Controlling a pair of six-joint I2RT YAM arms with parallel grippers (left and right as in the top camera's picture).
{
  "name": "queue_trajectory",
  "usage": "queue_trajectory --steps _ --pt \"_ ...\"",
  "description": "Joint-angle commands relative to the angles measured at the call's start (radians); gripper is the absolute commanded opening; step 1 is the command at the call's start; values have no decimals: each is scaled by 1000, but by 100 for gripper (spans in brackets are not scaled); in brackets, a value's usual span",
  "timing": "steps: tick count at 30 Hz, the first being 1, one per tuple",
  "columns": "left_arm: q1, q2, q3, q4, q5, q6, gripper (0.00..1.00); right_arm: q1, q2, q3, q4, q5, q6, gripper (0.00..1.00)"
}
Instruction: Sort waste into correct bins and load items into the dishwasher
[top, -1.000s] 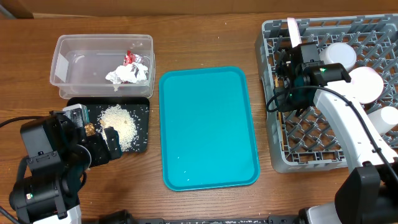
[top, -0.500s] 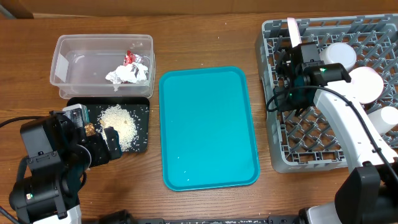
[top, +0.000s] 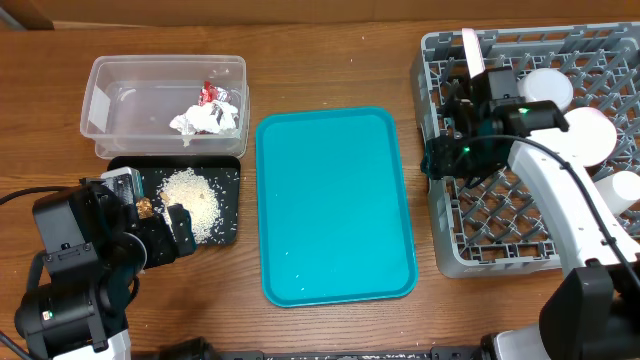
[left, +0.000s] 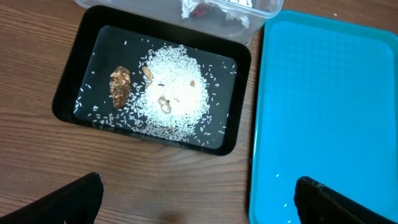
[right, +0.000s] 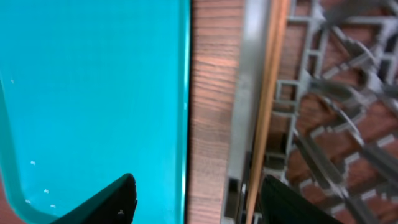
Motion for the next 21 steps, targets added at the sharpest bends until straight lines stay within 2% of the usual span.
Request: queue_trajectory --steps 1,3,4,5,12,21 --pt "8 -5 0 3 14 -7 100 -36 -92 69 -35 -16 29 75" --pt "8 -5 0 3 14 -7 100 -45 -151 68 -45 -11 24 85" --pt "8 -5 0 3 14 -7 100 -48 -188 68 -48 -11 18 95" --pt "8 -5 0 3 14 -7 100 -51 -220 66 -47 -9 18 99" --pt "8 -5 0 3 14 -7 100 -53 -476 11 -46 14 15 100" --pt "8 -5 0 3 14 -7 100 -53 -849 -220 -28 12 19 100"
